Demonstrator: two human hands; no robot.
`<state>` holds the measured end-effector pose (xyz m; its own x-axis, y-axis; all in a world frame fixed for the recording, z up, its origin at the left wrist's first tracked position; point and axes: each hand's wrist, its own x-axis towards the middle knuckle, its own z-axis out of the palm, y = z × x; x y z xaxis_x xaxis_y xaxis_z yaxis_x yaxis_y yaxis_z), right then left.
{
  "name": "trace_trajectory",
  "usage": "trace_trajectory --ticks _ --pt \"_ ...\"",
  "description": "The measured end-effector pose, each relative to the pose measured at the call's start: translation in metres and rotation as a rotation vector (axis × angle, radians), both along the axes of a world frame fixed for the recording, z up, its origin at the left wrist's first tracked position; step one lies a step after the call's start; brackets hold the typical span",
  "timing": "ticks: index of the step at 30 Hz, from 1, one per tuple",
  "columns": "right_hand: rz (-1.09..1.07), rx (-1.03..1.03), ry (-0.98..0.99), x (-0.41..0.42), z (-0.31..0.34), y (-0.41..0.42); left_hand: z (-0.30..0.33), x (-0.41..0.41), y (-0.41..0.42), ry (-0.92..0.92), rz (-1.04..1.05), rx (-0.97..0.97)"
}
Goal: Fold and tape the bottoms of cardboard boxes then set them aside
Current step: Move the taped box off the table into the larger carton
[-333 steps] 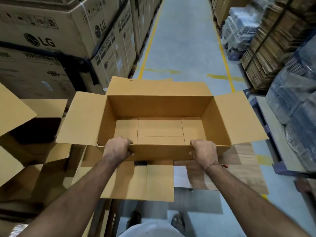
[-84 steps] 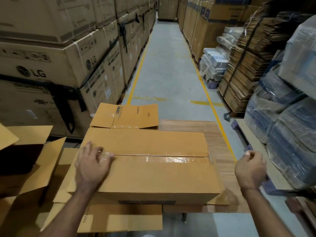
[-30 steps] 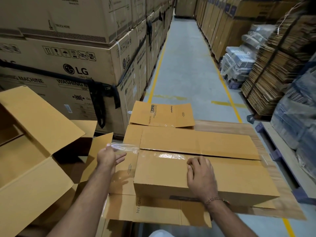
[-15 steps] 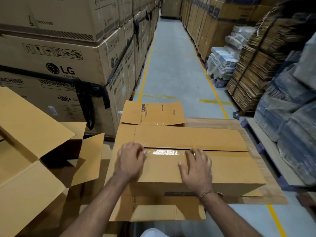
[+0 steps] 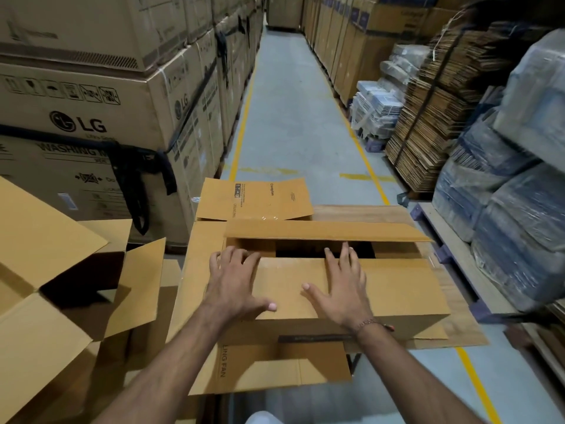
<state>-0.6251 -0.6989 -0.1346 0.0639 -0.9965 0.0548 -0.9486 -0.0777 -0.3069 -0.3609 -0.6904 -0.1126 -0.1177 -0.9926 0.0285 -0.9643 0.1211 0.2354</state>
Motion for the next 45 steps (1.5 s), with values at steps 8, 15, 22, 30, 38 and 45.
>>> trace_trajectory --ticks 8,15,22,30,38,45 --pt "0.167 -0.021 0.244 -0.065 0.068 -0.009 0.034 -0.033 0.013 -0.143 0.116 -0.137" --pt "0.159 -0.392 0.029 -0.076 0.061 0.037 0.029 -0.053 0.072 -0.148 0.217 -0.414" --pt "0.227 -0.789 0.026 -0.090 0.021 0.110 -0.011 -0.068 0.144 -0.082 0.286 -0.725" --pt "0.260 -0.113 0.157 -0.097 -0.049 0.169 -0.053 -0.095 0.212 0.195 0.284 -0.304" --pt "0.052 0.045 0.038 -0.107 -0.020 0.105 -0.028 -0.096 0.131 -0.206 0.199 0.064" --pt "0.072 0.071 0.120 -0.109 -0.003 0.075 -0.018 -0.094 0.098 -0.278 0.175 0.148"
